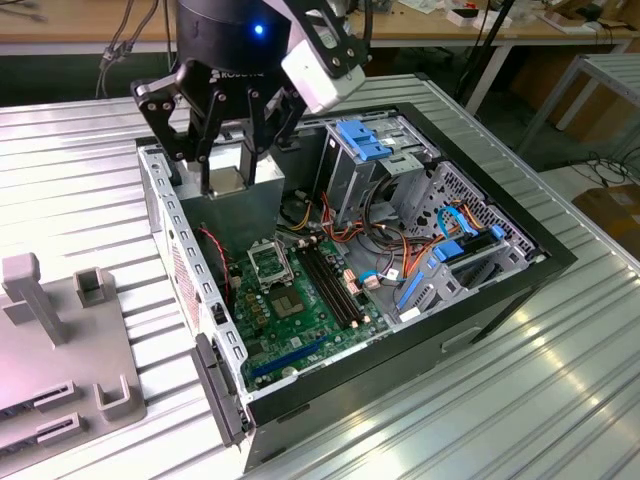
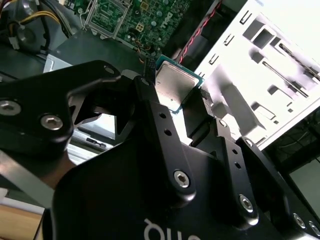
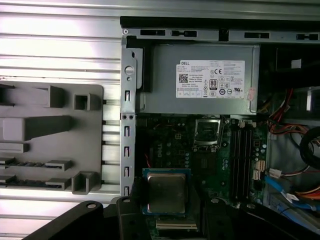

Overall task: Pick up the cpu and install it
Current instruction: 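Pick up the cpu and move it towards the insertion slot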

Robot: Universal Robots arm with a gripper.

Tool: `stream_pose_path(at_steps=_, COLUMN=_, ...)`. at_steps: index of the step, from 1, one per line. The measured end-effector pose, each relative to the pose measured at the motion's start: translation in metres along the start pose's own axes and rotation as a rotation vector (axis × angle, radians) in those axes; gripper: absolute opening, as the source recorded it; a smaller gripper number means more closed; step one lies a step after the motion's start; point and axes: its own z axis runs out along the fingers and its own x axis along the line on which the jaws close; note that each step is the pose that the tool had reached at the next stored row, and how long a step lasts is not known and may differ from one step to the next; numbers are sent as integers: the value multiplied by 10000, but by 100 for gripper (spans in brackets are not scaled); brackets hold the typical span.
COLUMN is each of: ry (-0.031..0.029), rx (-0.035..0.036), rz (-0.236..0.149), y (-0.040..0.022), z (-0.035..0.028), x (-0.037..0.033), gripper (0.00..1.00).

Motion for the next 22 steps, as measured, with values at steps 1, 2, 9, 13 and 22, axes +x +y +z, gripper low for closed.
stream_pose_path(at_steps=1, ry=-1, rx=0, rz=-1, y=-1, z=0, x=-16, gripper=47)
stream_pose_path(at_steps=2, ry=-1, rx=0, rz=-1, y=-1, z=0, x=-31, gripper=47)
stream_pose_path(at_steps=9, ry=0, rx=0, rz=-1, y=-6, z=-2, x=-143, gripper=47)
stream_pose_path(at_steps=13, ry=0, rx=0, rz=0, y=-8, z=-3, x=-198, gripper=47)
stream_pose_path(at_steps=22, ry=0, rx=1, rz=0, y=-13, z=0, x=-349, gripper=47)
